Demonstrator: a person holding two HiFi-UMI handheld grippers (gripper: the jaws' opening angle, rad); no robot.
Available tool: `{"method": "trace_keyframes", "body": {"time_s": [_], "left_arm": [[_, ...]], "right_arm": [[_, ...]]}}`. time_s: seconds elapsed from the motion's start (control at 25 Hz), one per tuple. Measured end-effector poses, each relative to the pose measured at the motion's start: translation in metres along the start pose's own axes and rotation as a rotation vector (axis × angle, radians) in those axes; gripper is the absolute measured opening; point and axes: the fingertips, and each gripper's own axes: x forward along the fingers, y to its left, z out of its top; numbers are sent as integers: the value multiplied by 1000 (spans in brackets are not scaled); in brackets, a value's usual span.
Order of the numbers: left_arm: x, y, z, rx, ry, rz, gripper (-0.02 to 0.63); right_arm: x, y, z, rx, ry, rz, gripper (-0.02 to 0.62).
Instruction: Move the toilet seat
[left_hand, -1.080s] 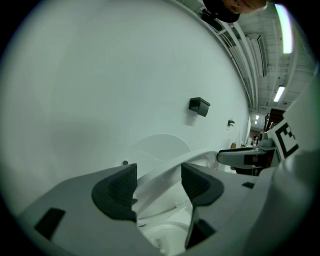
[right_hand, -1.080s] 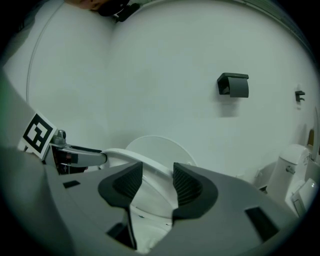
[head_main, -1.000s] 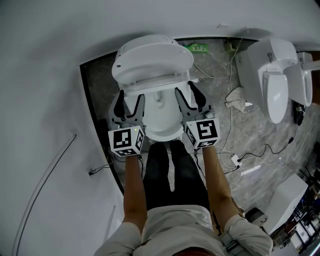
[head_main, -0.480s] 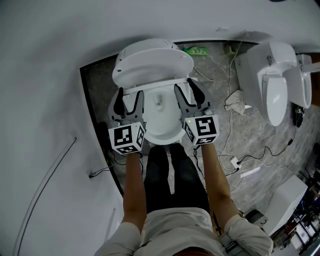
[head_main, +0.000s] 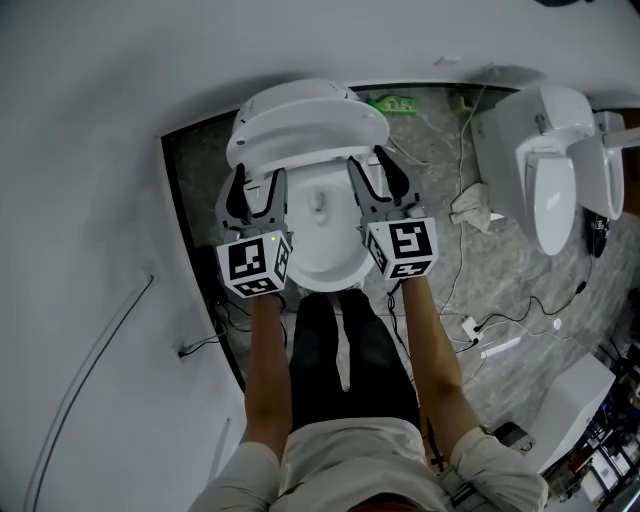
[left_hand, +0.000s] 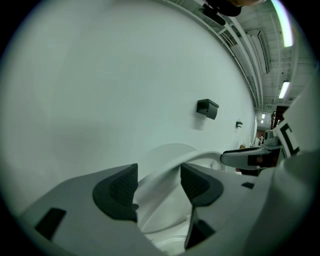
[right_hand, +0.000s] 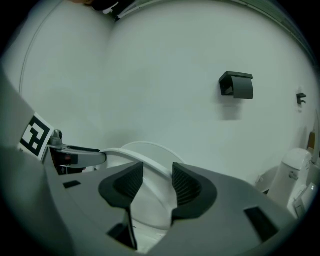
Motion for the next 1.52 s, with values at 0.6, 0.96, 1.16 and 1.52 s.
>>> {"method": "trace_keyframes", "body": {"time_s": [0.6, 0.96, 1.16, 1.52], "left_arm": [[27, 11, 11, 51, -18, 8, 287], [41, 15, 17, 66, -24, 4, 287], [53, 11, 21, 92, -13, -3, 288], [56, 12, 29, 108, -28, -3, 288]], "right_arm": [[29, -6, 9, -36, -2, -9, 209], [43, -9, 14, -46, 5, -15, 213], [52, -13, 16, -49, 31, -20, 227], [57, -10, 27, -92, -8, -25, 238]]}}
